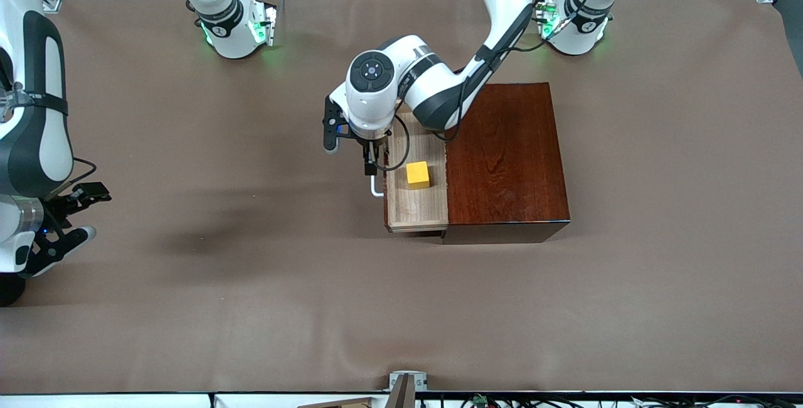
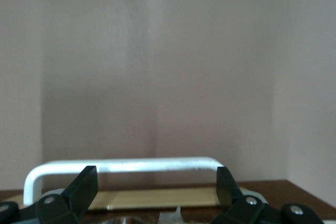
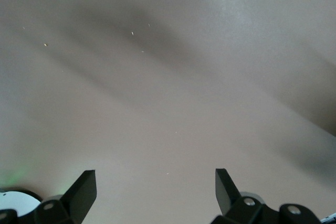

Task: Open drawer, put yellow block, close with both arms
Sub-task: 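Push the drawer shut with the left gripper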

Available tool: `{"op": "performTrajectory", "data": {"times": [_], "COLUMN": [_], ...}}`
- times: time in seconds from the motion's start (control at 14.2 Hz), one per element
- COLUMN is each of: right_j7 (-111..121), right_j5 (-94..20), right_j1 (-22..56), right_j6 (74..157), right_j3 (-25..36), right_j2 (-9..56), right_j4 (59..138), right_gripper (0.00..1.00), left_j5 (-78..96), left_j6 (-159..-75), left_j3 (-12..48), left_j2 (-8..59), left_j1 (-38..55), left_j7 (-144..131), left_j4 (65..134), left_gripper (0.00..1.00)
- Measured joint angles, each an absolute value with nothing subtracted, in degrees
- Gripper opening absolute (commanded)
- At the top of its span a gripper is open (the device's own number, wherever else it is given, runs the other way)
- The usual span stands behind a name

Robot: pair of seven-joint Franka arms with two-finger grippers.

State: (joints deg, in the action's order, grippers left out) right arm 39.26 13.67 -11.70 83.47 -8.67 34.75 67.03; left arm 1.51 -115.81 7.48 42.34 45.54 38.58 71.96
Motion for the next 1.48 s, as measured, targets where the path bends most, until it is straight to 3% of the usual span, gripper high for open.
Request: {"op": "performTrajectory", "data": {"times": [0.92, 1.13, 1.48], "right_j7": [17.64, 13.92, 11.33], "right_j5": [8.57, 5.88, 0.62], "right_j1": [-7.04, -6.81, -2.32], "right_j6": [79.80, 85.03, 90.20], "right_j3": [-9.19, -8.17, 1.09], "right_j2": [31.29, 26.29, 13.31], "right_j4": [67.89, 72.53, 84.23], "right_gripper": [1.00, 1.00, 1.00], "left_j5": [-10.77, -12.86, -16.76], "left_j6": [-106.36, -101.68, -95.16], "left_j3": [8.34, 7.12, 6.46], "left_j2": [42.04, 42.01, 41.97], "left_j1": [45.61, 44.68, 43.21], "left_j7": [38.37, 38.42, 38.53], "left_j4": [70.43, 70.43, 70.44], "left_gripper": [1.00, 1.00, 1.00]}}
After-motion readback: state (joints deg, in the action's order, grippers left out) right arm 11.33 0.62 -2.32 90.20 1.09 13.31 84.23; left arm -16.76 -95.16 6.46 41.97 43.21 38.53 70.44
